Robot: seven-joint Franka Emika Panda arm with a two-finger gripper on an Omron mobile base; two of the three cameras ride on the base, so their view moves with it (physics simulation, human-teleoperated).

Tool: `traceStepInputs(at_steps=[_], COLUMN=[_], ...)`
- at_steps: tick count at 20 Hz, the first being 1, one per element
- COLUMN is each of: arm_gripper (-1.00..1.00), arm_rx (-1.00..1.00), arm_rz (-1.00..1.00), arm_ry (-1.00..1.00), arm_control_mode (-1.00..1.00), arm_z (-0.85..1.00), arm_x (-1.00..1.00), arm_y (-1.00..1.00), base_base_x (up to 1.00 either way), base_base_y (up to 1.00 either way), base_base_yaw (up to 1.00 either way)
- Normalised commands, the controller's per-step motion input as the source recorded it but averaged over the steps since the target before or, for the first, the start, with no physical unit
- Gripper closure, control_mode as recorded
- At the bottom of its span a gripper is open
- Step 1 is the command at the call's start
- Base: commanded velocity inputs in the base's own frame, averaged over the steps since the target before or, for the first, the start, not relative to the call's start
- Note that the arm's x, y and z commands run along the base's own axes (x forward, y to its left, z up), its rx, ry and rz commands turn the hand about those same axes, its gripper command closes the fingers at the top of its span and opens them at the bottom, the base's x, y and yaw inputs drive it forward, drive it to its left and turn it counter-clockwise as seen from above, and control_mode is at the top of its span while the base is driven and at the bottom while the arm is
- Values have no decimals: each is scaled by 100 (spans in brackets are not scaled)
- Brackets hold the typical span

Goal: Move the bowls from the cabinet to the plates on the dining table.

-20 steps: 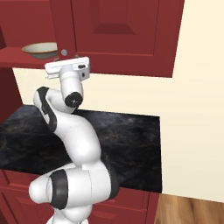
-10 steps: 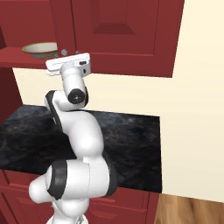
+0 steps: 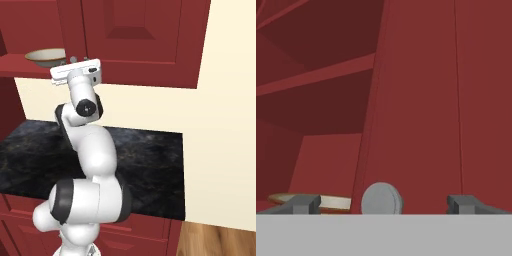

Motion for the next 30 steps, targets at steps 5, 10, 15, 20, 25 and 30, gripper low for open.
traceStepInputs(at_steps=[5,10,15,20,25,30], arm_gripper=[-100,-100,-100,-100,-100,100], arm_rx=[0,0,0,0,0,0], arm_rz=[0,0,0,0,0,0], arm_ry=[0,0,0,0,0,1], arm_control_mode=[-100,-100,-100,-100,-100,-100], arm_z=[0,0,0,-1,-8,-2], arm_x=[6,27,24,15,19,18], arm_y=[0,9,7,28,39,17], base_base_x=[0,0,0,0,0,0], base_base_y=[0,0,0,0,0,0], base_base_yaw=[0,0,0,0,0,0])
